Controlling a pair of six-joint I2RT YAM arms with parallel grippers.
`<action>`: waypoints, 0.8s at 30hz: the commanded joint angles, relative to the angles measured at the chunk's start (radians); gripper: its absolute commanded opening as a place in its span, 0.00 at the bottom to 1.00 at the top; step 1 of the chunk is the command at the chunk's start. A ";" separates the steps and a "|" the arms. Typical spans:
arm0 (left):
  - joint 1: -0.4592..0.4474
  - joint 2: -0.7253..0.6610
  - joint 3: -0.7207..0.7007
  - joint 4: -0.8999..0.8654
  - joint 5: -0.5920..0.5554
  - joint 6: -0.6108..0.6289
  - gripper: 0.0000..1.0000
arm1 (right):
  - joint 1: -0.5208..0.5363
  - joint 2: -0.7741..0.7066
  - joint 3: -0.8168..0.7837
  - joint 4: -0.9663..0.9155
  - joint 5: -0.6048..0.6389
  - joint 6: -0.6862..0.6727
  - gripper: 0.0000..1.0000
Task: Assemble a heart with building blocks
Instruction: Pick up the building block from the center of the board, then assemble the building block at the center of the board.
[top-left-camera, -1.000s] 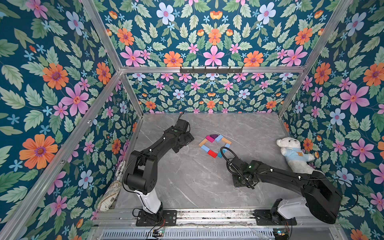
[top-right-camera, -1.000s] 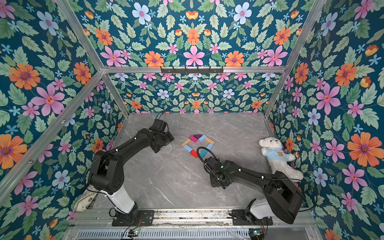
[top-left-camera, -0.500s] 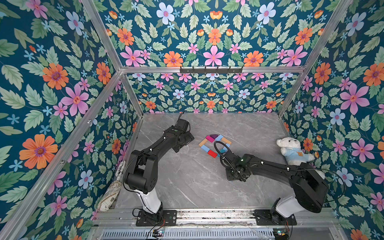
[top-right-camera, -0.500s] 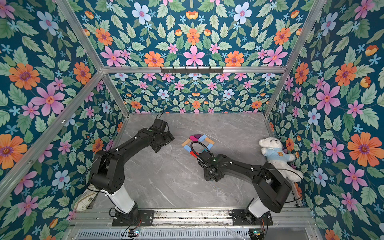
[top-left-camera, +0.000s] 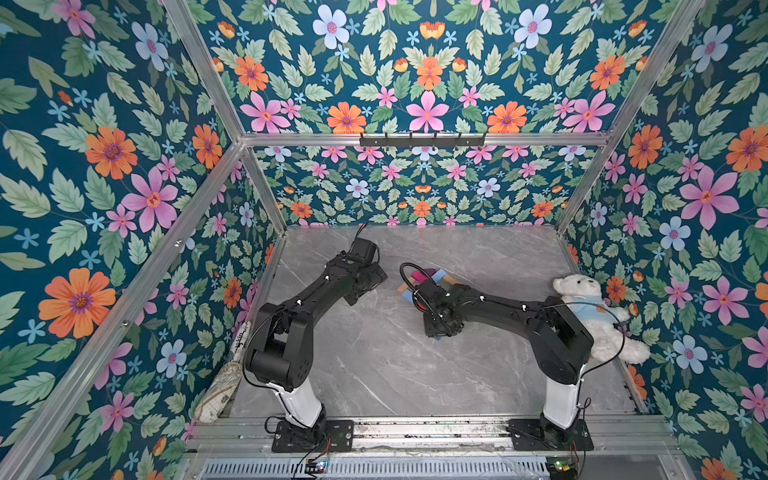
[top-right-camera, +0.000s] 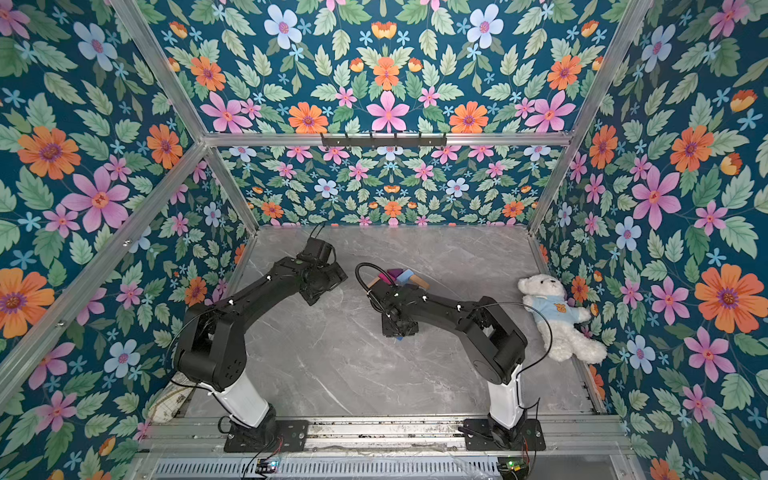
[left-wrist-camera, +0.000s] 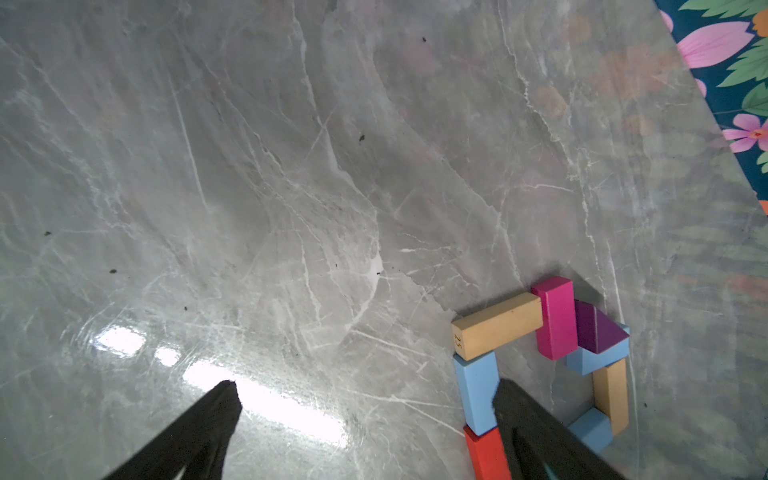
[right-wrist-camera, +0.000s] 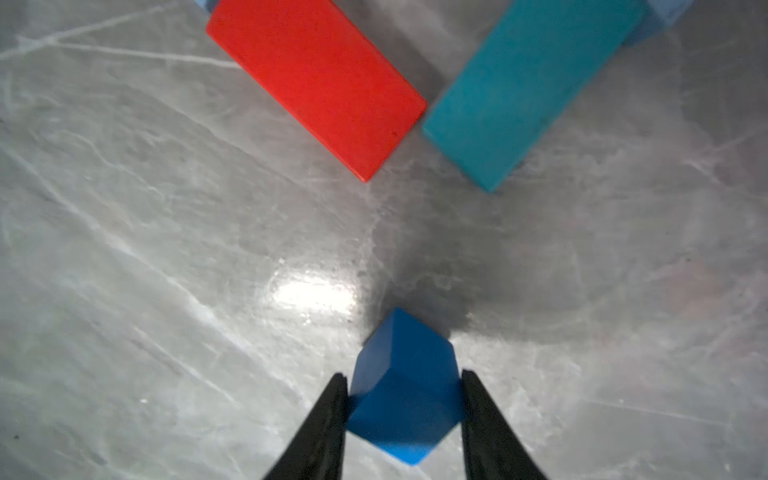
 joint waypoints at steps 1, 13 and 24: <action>0.003 -0.009 -0.003 -0.007 -0.014 0.007 0.99 | 0.001 0.034 0.050 -0.067 0.028 0.030 0.23; 0.005 -0.011 -0.005 -0.005 -0.011 0.010 0.99 | -0.048 0.095 0.172 -0.158 0.068 0.111 0.21; 0.009 -0.012 -0.006 -0.004 -0.010 0.008 0.99 | -0.055 0.137 0.233 -0.171 0.061 0.105 0.20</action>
